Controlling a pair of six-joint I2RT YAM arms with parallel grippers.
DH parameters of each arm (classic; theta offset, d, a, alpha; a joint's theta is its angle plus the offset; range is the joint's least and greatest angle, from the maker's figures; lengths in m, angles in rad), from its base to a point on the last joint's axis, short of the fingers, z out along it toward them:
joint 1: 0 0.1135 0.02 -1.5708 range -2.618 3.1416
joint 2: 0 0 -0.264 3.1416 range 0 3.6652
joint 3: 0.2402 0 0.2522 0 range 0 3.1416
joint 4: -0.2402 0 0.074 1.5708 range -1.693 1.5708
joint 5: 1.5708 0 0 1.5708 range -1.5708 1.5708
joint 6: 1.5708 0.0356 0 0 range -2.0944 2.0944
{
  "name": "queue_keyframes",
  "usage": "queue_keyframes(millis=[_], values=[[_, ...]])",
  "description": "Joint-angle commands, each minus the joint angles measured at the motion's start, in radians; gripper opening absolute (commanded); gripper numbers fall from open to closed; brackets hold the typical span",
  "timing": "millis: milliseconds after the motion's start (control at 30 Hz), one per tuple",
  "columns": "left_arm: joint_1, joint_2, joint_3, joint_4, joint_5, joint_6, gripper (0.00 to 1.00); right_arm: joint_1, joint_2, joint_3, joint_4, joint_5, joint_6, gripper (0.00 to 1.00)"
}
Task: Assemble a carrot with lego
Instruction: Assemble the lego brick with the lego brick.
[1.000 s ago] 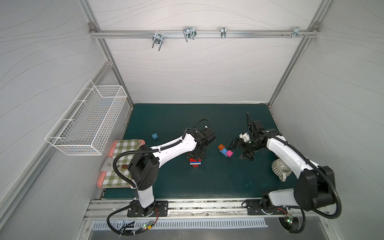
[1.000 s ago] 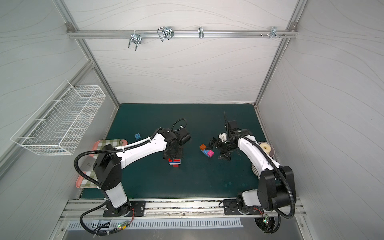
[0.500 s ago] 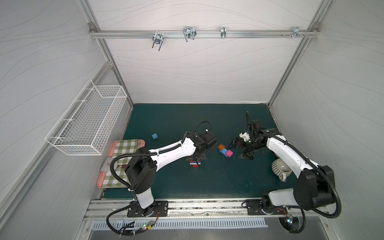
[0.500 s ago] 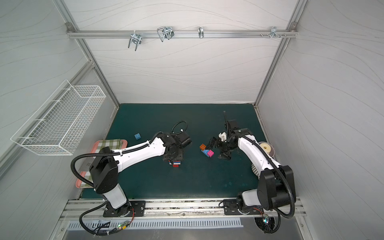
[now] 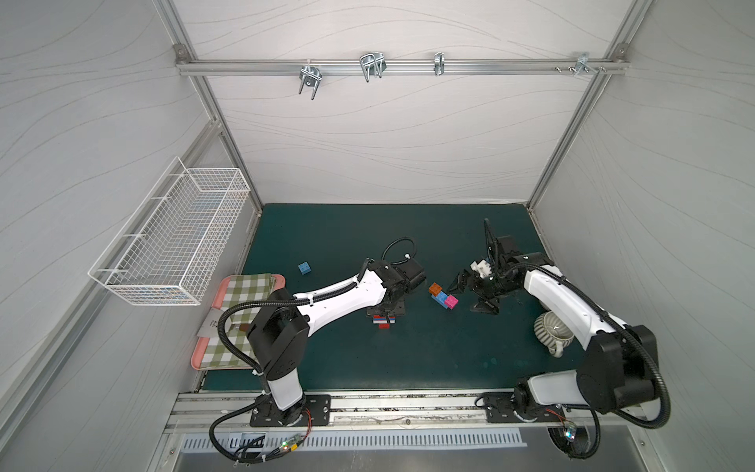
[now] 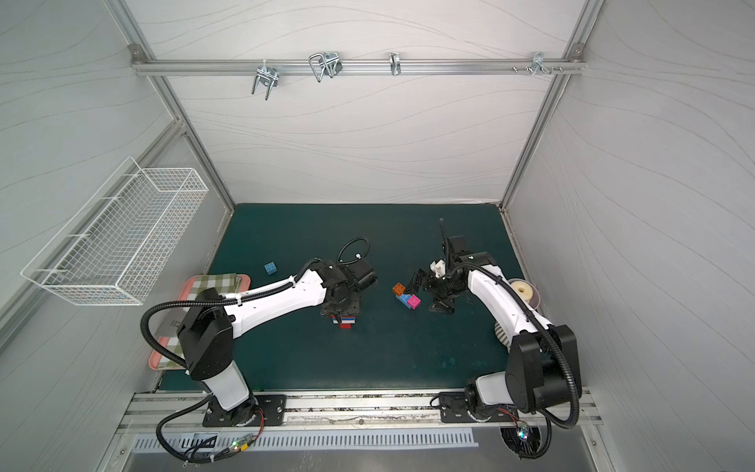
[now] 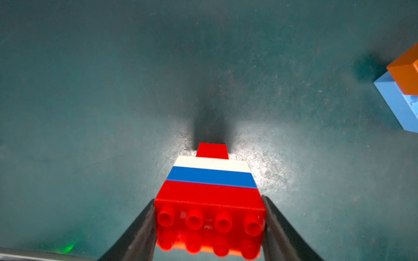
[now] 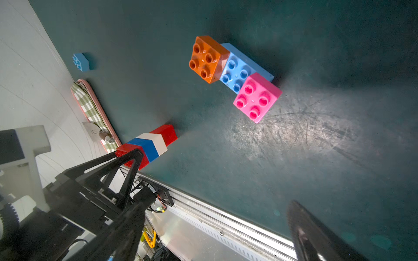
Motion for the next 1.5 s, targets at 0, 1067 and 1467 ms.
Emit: queue_keyframes(millis=[0, 1067, 1467], values=[[-0.005, 0.05, 0.006, -0.056, -0.006, 0.002, 0.39, -0.008, -0.003, 0.029, -0.032, 0.01, 0.004, 0.99], [-0.005, 0.006, 0.049, -0.069, -0.044, -0.001, 0.79, -0.022, -0.007, 0.032, -0.037, 0.022, 0.003, 0.99], [-0.003, -0.038, 0.116, -0.119, -0.074, 0.013, 0.99, -0.023, -0.007, 0.034, -0.037, 0.022, 0.002, 0.99]])
